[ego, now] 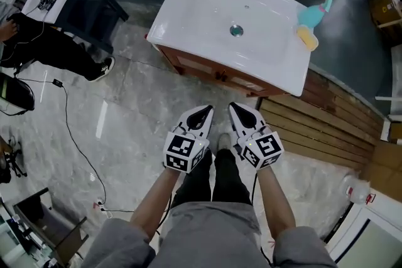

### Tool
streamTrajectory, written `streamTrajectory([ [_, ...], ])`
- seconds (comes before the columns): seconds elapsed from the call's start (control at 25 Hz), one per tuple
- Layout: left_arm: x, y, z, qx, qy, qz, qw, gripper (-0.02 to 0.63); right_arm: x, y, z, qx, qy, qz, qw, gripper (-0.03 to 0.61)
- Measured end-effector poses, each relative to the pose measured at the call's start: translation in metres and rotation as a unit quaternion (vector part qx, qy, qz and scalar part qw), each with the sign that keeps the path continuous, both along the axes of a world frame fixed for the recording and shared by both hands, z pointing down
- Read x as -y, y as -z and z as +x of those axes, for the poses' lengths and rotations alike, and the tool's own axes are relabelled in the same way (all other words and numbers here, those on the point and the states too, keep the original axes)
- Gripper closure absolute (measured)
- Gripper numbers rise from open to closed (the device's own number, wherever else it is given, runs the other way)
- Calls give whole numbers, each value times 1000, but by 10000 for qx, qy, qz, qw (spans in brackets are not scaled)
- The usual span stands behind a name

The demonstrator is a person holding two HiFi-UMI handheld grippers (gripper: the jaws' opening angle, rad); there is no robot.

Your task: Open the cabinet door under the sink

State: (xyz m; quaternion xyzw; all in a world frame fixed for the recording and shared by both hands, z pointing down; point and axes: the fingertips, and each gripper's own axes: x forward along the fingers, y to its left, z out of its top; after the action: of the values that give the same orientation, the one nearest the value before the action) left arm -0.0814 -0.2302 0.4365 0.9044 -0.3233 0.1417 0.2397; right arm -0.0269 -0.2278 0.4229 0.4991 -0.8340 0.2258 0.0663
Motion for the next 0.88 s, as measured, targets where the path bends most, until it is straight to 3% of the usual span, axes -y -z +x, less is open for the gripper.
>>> streamTrajectory([
  [0.88,44,-81,15,160,424,-162,9988,606,48,-97,15,-211,382,-176,9989,568],
])
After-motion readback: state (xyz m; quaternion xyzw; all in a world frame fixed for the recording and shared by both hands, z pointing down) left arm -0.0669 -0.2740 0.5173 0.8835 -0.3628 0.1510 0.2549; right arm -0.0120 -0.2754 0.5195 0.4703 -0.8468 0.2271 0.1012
